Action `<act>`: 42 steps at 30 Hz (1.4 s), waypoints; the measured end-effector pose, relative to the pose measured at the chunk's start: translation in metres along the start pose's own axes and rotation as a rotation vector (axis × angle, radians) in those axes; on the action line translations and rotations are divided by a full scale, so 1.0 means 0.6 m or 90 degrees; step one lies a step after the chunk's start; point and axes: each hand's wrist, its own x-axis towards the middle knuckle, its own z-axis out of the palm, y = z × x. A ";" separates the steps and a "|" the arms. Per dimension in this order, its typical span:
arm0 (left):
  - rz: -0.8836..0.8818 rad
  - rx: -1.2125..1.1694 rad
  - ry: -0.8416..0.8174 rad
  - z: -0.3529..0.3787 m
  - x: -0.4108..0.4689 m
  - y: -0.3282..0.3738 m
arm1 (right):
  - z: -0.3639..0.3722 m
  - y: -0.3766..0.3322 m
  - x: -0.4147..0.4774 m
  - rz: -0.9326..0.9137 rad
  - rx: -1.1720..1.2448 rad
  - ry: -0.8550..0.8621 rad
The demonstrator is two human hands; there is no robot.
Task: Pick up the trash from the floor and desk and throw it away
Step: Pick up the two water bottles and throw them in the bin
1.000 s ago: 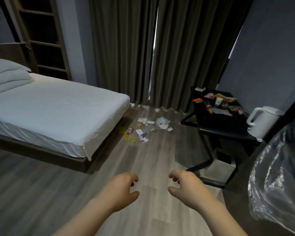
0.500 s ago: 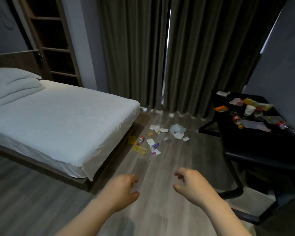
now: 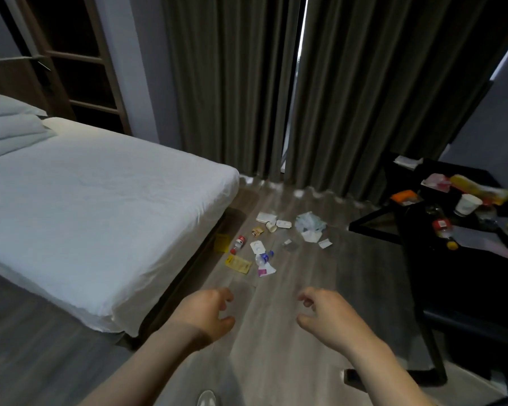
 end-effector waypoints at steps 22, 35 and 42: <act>0.053 0.012 0.005 -0.210 0.487 -0.200 | -0.057 -0.102 0.533 0.072 0.041 -0.048; -0.012 0.050 -0.049 -0.260 0.821 -0.214 | -0.112 0.006 0.892 0.090 0.107 -0.120; -0.062 0.002 -0.066 -0.266 1.003 -0.198 | -0.134 0.095 1.071 0.105 0.085 -0.112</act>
